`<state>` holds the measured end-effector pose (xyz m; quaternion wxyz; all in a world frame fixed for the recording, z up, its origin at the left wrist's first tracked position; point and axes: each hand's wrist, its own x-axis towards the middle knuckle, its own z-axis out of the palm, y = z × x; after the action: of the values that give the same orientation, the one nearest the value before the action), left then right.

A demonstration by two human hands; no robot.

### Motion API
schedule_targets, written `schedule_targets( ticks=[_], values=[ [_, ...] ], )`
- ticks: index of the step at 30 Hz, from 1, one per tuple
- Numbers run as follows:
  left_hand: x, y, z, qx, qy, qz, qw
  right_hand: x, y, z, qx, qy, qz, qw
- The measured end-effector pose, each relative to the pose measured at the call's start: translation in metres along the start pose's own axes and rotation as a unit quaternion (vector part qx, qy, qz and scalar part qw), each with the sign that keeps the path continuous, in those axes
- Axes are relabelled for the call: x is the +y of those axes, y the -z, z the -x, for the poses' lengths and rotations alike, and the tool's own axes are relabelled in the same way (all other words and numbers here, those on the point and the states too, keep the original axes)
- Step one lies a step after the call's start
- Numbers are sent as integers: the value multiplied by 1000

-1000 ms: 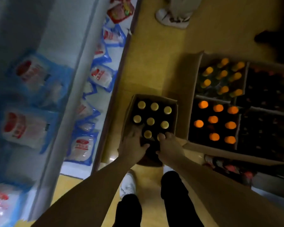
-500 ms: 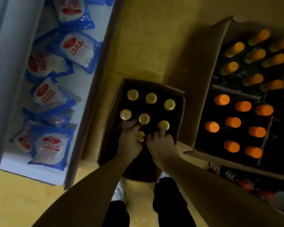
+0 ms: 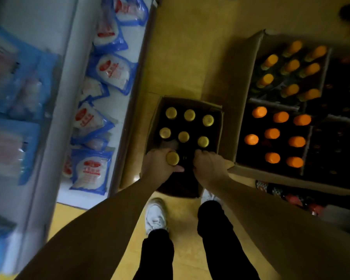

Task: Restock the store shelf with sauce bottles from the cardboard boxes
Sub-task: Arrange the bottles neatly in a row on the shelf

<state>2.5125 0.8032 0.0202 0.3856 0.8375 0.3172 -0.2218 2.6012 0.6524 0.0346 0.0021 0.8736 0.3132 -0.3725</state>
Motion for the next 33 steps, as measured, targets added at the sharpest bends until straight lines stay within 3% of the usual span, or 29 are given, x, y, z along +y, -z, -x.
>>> schedule_targets(
  ticks=[8, 11, 14, 18, 23, 29, 33],
  values=[
    [96, 131, 113, 15, -48, 16, 999, -44, 129, 129, 139, -54, -94, 984],
    [142, 179, 156, 55, -94, -3, 994, -58, 187, 187, 208, -90, -136, 964],
    [194, 223, 205, 78, -130, 46, 987, -71, 246, 246, 289, -114, -177, 934],
    [260, 261, 263, 120, -182, 89, 972, -79, 315, 324, 399, -163, -295, 853],
    [359, 305, 357, 137, -306, 174, 926, -82, 383, 451, 523, -153, -388, 743],
    [473, 313, 487, 146, -429, 223, 863, -78, 434, 616, 690, -99, -456, 553],
    [537, 303, 578, 121, -496, 263, 819, -63, 460, 720, 758, -74, -482, 433]
  ],
)
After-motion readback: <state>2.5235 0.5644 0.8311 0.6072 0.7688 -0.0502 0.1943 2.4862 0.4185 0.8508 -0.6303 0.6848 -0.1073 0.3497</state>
